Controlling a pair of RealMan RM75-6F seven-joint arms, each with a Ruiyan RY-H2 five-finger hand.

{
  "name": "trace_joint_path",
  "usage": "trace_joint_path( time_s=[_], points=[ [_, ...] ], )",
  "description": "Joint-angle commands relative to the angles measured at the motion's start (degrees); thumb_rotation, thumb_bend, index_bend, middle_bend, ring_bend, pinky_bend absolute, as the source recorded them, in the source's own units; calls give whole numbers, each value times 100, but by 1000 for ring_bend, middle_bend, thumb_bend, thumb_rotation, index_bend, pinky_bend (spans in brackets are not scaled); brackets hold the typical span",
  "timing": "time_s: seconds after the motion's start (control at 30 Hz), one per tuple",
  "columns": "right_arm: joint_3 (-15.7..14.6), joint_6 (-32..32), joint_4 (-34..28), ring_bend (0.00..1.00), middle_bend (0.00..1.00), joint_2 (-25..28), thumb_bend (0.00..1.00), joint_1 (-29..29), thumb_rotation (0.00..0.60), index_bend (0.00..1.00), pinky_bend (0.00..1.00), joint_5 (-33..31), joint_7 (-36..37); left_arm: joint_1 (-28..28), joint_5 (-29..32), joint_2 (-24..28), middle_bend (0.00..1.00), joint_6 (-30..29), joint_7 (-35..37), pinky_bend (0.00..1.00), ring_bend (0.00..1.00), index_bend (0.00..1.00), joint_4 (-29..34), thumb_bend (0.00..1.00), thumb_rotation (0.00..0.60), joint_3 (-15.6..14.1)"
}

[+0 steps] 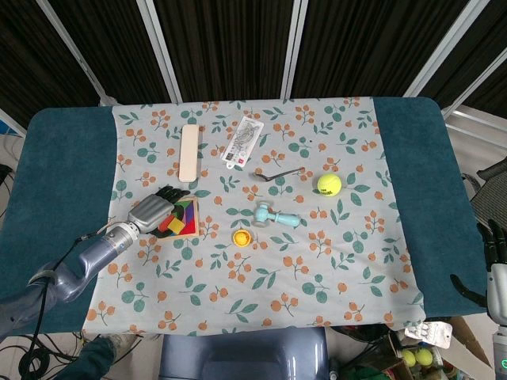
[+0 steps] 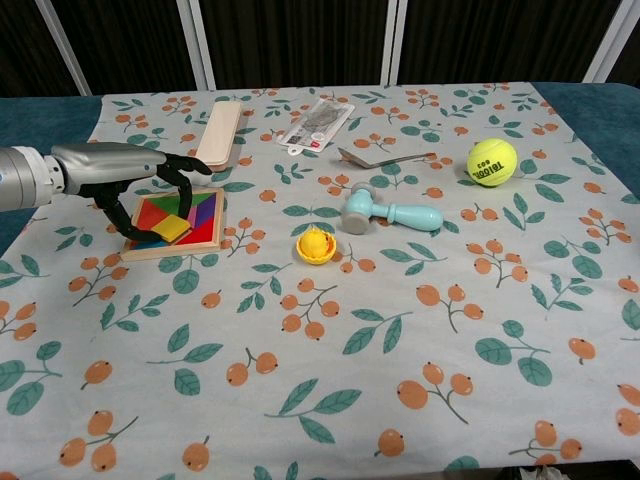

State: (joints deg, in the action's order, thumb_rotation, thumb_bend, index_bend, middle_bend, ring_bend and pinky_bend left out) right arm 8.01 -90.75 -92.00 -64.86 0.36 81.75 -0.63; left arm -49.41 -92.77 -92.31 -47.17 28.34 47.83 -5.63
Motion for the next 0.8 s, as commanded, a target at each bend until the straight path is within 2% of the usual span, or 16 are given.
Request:
trace_joint_path(
  time_s=[0.03, 0.8],
  points=[
    [-1, 1, 0, 43, 0, 0, 108, 0, 600, 0, 235, 1, 2, 2, 2, 8, 38, -7, -9, 0, 0, 504, 13, 359, 600, 2],
    [13, -7, -10, 43, 0, -7, 108, -6, 600, 0, 234, -24, -3, 0, 41, 52, 38, -10, -112, 0, 0, 504, 119, 359, 600, 33]
  ],
)
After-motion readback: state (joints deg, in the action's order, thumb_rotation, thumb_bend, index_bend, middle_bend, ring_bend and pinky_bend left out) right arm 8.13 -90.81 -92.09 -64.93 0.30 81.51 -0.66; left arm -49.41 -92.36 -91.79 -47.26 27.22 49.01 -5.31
